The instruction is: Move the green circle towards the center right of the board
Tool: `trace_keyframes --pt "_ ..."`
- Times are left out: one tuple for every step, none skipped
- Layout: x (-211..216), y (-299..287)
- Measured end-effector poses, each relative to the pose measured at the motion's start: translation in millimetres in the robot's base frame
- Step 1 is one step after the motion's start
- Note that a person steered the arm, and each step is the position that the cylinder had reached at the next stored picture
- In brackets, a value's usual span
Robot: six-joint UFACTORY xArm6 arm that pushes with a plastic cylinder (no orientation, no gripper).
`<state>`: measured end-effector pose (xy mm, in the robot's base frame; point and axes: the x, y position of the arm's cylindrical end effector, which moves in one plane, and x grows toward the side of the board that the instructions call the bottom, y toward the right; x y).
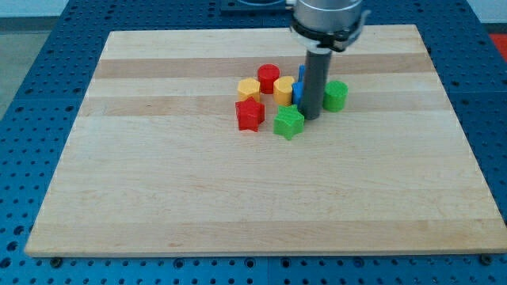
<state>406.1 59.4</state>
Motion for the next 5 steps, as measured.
trace_keyframes --pt "-8 -11" --pt "-9 -8" --pt "-17 -1" --pt "-28 2" --pt "-28 17"
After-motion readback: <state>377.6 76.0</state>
